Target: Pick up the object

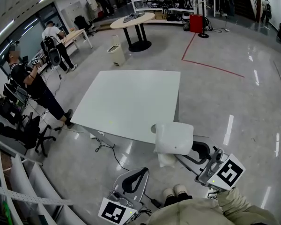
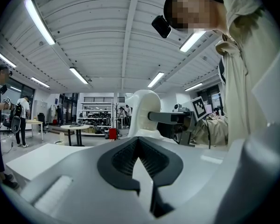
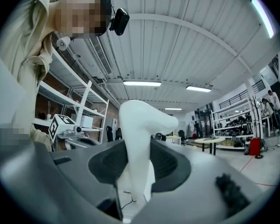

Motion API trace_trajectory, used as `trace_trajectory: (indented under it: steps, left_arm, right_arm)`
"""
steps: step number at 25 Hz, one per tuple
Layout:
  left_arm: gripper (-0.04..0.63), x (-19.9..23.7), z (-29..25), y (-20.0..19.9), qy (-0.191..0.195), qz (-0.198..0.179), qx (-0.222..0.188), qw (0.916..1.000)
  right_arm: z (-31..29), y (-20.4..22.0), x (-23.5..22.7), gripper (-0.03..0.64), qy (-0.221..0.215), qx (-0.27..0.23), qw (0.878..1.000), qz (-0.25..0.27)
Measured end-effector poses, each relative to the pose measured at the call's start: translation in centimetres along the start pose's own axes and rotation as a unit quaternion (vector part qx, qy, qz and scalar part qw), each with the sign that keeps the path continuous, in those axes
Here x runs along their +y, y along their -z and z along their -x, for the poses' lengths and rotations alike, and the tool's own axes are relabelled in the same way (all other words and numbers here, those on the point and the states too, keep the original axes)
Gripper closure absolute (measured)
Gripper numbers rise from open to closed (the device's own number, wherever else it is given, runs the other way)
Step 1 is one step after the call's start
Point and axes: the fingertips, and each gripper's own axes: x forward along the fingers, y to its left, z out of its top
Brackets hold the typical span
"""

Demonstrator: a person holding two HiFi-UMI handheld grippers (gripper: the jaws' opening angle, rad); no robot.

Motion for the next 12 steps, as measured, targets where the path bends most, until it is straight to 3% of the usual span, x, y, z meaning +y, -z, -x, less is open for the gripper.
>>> trace_trajectory:
  steps: [12]
  left_arm:
    - [0.591, 0.21, -0.3, -0.04, 0.002, -0.008, -0.002, 1.0]
  right_arm:
    - [0.06, -0.04, 0.1, 0.477, 0.001, -0.005, 1.0, 0.009]
